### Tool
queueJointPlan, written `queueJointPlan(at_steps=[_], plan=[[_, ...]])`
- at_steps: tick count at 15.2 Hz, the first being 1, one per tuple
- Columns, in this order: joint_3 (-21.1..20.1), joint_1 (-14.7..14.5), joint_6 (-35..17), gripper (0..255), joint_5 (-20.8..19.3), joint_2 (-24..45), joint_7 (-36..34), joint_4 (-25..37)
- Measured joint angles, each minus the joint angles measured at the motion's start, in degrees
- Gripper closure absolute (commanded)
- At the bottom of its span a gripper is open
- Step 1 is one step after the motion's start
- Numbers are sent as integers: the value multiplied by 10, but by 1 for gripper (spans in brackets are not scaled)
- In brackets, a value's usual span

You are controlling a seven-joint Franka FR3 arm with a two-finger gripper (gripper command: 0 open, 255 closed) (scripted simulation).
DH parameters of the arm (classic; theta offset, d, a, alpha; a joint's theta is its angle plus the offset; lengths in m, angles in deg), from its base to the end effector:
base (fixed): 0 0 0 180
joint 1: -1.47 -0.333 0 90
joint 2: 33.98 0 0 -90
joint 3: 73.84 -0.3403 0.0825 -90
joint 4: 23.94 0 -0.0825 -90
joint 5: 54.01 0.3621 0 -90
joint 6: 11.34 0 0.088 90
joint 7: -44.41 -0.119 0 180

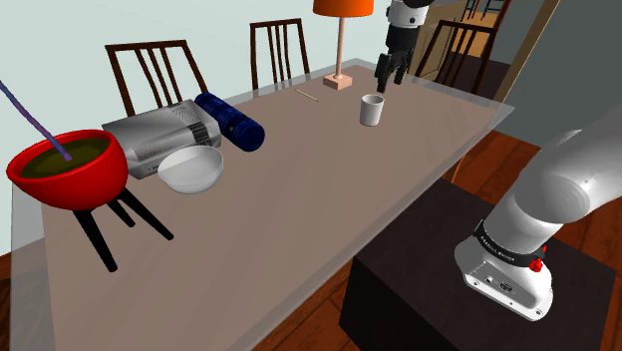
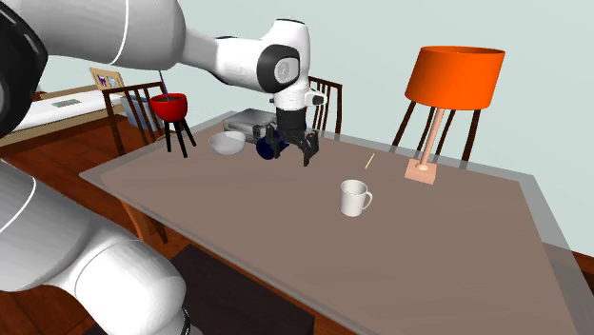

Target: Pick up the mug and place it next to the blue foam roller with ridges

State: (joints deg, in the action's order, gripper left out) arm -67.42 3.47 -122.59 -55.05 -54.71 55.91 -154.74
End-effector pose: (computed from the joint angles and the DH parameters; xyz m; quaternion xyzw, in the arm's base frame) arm 0.4107 -0.0665 0.5155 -0.9993 -0.0335 -0.0111 0.0096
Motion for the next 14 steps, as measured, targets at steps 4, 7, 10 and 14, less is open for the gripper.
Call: queueJointPlan(at_steps=[4, 7, 10, 14], plan=[[19, 6, -47, 0, -5, 80, 35, 30], [30, 11, -73, 0, -5, 139, 61, 62], [39, 17, -94, 0, 0, 205, 87, 105], [46, 27, -115, 0, 7, 289, 120, 166]])
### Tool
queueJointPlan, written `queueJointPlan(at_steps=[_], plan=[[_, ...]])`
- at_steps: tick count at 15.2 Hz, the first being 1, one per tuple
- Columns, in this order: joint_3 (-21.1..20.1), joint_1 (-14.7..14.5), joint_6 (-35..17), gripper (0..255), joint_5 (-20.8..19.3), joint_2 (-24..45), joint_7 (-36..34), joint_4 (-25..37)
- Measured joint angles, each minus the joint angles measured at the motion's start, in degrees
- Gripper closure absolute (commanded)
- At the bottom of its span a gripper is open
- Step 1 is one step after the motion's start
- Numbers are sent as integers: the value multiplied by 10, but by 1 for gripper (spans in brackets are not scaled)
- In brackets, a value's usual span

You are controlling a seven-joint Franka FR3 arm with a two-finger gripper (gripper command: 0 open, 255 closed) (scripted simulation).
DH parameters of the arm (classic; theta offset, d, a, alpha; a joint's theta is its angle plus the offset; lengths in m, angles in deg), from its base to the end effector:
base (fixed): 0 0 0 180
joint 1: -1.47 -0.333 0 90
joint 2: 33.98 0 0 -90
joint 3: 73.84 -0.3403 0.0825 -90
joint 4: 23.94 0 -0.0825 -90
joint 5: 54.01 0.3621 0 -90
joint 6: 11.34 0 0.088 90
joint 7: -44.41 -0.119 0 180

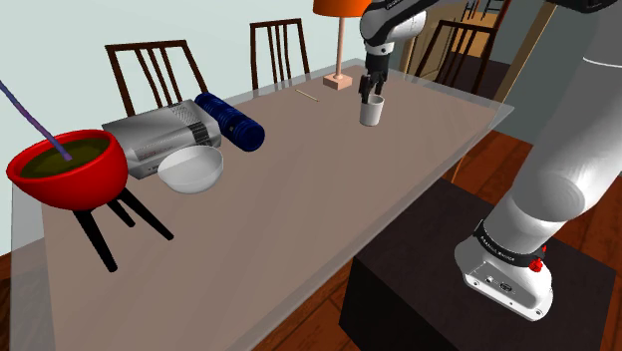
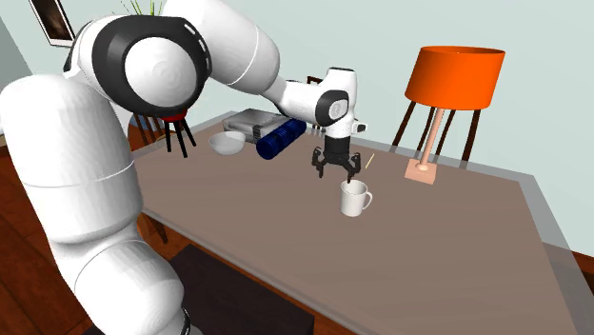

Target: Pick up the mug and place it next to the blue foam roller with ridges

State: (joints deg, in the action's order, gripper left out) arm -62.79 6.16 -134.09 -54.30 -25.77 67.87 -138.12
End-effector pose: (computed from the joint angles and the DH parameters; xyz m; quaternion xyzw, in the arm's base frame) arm 0.5483 -0.1513 0.4167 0.9974 0.0697 -0.0011 0.0164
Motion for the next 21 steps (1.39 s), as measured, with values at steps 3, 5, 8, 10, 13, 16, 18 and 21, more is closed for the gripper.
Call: queueJointPlan(at_steps=[3, 5, 8, 10, 13, 16, 18, 21], plan=[[1, 7, -7, 0, 6, 58, 16, 50], [1, 9, -18, 0, 8, 71, 20, 52], [1, 12, -37, 0, 11, 86, 25, 48], [0, 13, -52, 0, 14, 97, 27, 44], [0, 13, -59, 0, 14, 100, 27, 40], [0, 13, -60, 0, 14, 100, 27, 39], [0, 13, -60, 255, 14, 100, 27, 39], [0, 13, -60, 255, 14, 100, 27, 39]])
